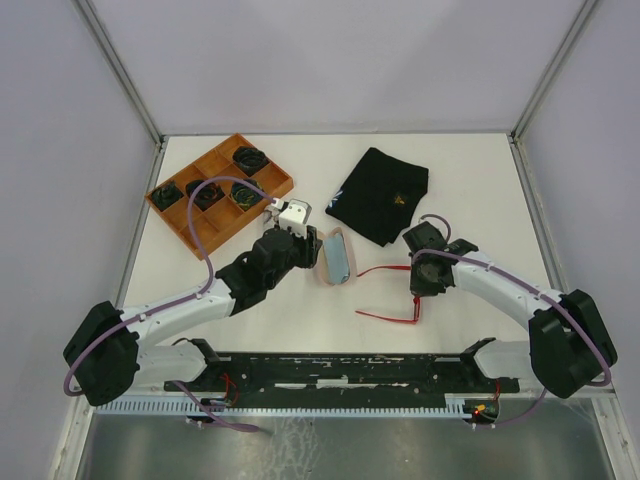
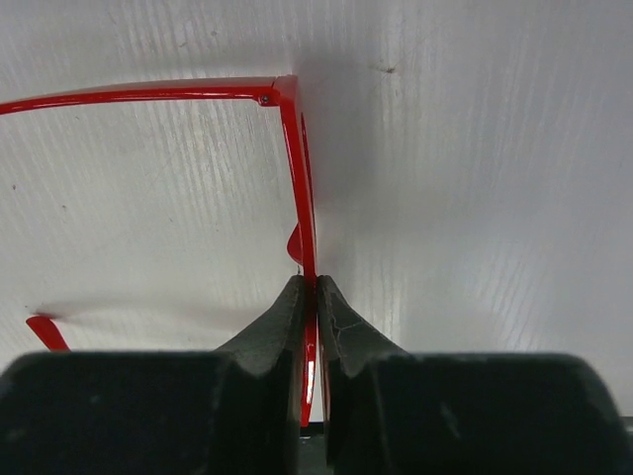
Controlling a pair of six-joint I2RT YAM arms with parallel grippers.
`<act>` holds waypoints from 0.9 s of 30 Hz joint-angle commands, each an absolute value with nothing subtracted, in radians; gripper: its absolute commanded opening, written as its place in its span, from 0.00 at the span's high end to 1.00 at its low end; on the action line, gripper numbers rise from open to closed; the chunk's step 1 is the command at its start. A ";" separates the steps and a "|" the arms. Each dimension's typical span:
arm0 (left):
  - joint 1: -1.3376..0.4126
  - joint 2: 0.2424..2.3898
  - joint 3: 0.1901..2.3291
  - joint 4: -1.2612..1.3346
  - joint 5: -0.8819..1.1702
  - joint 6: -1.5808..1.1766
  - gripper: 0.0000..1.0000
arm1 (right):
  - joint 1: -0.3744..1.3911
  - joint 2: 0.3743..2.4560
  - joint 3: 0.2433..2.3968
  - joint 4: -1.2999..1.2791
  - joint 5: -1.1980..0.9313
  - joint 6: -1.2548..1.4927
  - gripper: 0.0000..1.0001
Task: Organize the sunglasses
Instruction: Pick up the sunglasses from the center of the board.
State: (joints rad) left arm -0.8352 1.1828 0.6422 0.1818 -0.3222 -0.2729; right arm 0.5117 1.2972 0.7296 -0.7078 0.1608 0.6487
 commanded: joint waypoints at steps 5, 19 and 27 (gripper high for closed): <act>-0.832 1.183 0.648 0.236 -0.321 -0.281 0.51 | 0.506 1.287 0.729 -0.685 0.188 0.639 0.91; -0.830 1.141 0.686 0.211 -0.329 -0.320 0.51 | 0.507 1.071 0.808 -0.762 0.295 0.521 1.00; -0.787 1.162 0.814 0.087 -0.328 -0.374 0.51 | 0.508 0.845 0.786 -0.619 0.176 0.339 1.00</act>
